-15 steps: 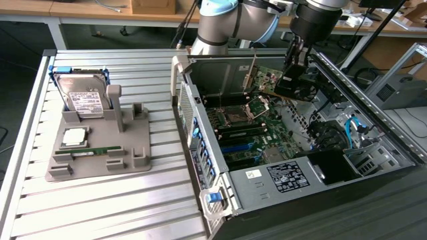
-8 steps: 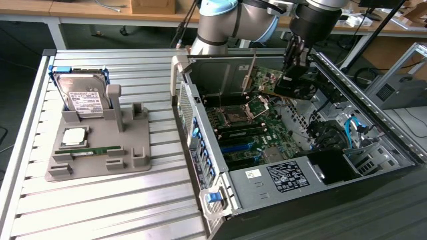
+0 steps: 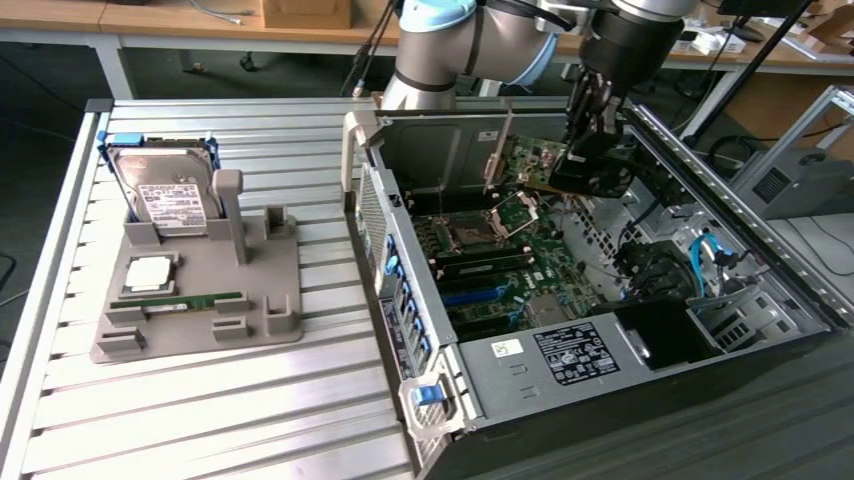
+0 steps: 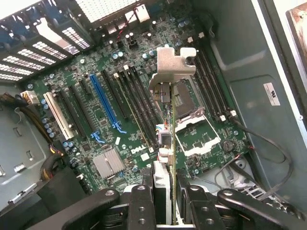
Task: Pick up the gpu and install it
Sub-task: 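Insert the gpu into the slot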
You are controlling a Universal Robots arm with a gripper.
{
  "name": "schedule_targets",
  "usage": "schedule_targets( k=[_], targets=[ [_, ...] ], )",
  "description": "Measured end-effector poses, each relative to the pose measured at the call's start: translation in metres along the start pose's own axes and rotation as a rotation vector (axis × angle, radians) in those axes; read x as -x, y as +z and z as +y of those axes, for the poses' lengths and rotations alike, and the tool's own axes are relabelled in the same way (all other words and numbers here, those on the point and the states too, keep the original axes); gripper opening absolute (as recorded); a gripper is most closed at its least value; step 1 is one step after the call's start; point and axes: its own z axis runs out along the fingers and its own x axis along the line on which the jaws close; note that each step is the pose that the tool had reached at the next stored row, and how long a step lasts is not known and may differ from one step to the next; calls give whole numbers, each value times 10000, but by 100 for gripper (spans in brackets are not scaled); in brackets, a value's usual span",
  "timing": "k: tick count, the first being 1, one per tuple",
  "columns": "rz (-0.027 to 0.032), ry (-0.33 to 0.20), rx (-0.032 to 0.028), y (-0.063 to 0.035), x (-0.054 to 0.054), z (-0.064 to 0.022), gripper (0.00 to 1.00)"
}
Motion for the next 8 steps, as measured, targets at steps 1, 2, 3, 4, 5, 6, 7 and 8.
schedule_targets(
  k=[1,2,3,4,5,6,7,8],
  targets=[
    [-2,-71,2,0,0,0,30],
    [-4,-131,4,1,0,0,30],
    [-5,-194,6,1,0,0,30],
    [-7,-262,8,1,0,0,30],
    [-9,-320,9,1,0,0,30],
    [-10,-389,11,1,0,0,30],
    [-13,-449,13,2,0,0,30],
    [-14,-533,16,2,0,0,30]
  ],
)
